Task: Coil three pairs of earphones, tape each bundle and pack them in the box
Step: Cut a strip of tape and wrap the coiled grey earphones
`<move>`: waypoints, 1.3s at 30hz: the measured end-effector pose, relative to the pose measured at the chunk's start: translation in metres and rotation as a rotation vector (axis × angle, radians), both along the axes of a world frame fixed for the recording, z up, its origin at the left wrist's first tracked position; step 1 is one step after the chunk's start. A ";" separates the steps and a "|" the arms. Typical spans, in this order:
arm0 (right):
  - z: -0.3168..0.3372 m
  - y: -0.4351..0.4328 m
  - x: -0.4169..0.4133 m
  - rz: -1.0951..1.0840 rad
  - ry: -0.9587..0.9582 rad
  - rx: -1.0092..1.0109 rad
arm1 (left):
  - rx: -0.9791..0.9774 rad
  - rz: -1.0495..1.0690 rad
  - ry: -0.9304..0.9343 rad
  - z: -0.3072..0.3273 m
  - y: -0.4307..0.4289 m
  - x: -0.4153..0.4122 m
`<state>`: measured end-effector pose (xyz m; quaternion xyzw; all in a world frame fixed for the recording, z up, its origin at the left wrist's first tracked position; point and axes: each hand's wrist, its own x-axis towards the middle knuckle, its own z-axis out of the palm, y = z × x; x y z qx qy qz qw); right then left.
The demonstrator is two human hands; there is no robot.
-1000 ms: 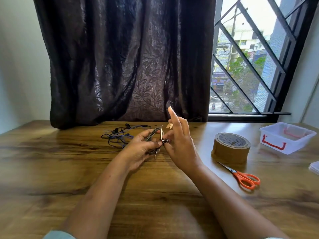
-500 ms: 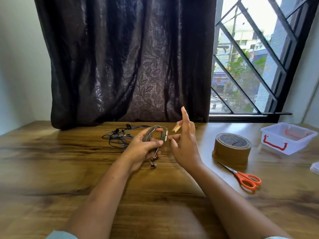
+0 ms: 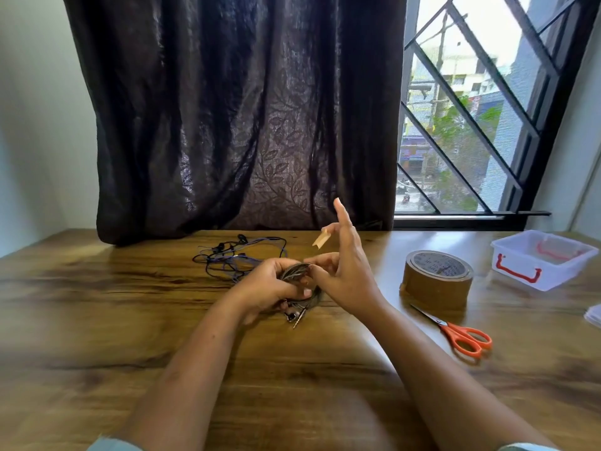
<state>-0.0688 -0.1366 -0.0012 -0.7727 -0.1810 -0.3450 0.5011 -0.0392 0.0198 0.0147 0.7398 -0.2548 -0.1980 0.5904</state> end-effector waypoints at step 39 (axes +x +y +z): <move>-0.001 0.001 0.002 -0.052 0.165 0.232 | -0.352 0.244 -0.082 0.001 -0.007 0.008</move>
